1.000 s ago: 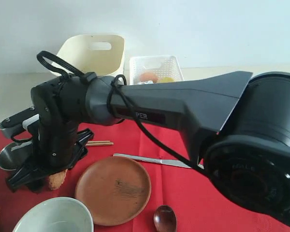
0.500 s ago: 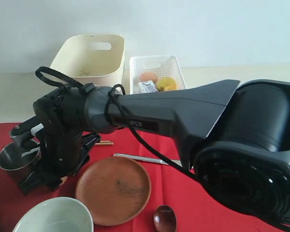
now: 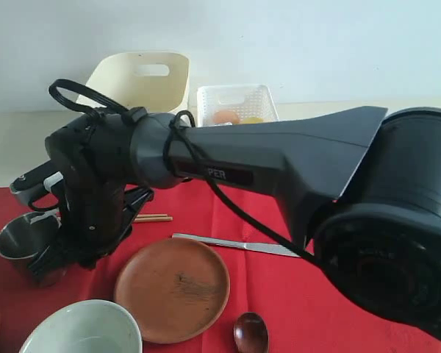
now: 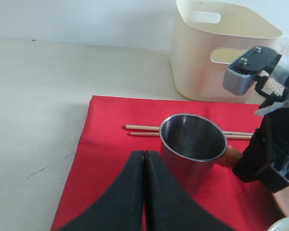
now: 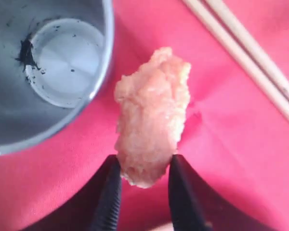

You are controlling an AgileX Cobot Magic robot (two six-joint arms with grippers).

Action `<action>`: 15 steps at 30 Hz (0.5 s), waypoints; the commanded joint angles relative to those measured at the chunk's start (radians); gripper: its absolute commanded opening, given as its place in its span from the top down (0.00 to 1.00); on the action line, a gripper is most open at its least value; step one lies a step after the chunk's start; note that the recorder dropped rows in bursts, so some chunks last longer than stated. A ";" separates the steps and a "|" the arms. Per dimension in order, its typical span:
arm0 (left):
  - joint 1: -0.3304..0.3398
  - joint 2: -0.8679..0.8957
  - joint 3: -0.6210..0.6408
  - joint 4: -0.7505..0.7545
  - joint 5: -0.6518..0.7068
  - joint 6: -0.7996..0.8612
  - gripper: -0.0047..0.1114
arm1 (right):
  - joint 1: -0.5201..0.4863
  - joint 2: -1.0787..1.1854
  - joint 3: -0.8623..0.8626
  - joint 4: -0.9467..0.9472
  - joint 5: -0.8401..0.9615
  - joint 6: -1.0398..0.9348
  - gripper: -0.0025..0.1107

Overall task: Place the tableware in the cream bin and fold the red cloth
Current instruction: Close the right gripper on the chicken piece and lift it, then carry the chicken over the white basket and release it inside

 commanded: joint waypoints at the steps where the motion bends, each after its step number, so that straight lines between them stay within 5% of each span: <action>1: 0.003 -0.005 0.003 -0.002 -0.009 0.002 0.96 | 0.002 -0.056 -0.006 -0.047 0.033 0.002 0.98; 15: 0.003 -0.005 0.003 -0.002 -0.009 0.002 0.96 | 0.000 -0.270 -0.006 -0.318 0.201 0.023 0.98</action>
